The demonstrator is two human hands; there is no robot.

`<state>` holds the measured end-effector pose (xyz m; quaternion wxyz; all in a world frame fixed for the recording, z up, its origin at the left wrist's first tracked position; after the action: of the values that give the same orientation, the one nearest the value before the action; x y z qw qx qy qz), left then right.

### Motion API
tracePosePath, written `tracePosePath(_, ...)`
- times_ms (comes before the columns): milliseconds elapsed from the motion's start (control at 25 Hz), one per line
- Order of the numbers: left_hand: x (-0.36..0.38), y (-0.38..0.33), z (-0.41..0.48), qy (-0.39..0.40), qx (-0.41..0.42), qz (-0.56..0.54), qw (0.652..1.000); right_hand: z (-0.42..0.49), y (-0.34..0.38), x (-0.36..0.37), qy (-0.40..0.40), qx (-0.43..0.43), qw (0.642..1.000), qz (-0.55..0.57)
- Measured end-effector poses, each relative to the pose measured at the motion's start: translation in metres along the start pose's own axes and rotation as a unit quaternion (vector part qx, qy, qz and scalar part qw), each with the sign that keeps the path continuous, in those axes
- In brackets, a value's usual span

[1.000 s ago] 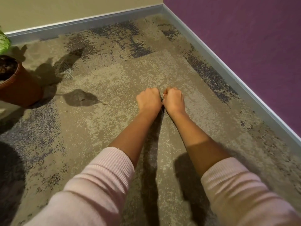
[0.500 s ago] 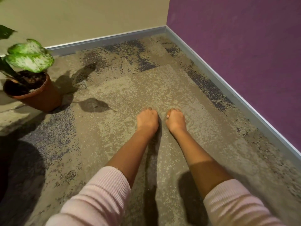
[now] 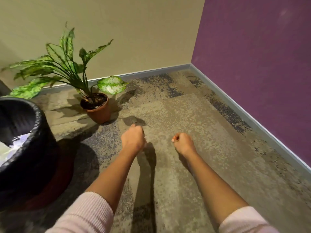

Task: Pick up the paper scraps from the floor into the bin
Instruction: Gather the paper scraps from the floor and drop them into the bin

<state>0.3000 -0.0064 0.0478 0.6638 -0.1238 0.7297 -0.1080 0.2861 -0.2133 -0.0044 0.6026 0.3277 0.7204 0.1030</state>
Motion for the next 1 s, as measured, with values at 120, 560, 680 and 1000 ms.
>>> tracePosePath(120, -0.040, 0.018, -0.012, -0.013, 0.001, -0.003, 1.000, -0.018, 0.050, 0.001, 0.010, -0.043, 0.999, 0.005)
tracePosePath(560, -0.207, 0.087, -0.056, -0.148, -0.019, -0.003, 0.989, -0.106, 0.274, -0.011, 0.018, -0.225, 0.973, 0.042)
tracePosePath(680, -0.248, 0.123, -0.068, -0.171, -0.040, 0.007, 0.984, -0.126, 0.326, -0.009, 0.016, -0.274, 0.961, 0.043)
tracePosePath(1000, -0.306, 0.244, -0.096, -0.190, -0.153, 0.040, 0.969, -0.184, 0.430, 0.026, 0.054, -0.376, 0.925, 0.029)
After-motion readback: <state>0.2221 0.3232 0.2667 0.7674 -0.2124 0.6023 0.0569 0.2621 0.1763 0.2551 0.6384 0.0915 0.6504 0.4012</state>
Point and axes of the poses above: each hand's wrist, its own z-axis towards the middle knuckle, its own x-axis out of the palm, y = z × x, the point moved 5 cm from there along z, towards the middle knuckle, and after that the axes turned 6 degrees about -z, right-handed, at the moved point
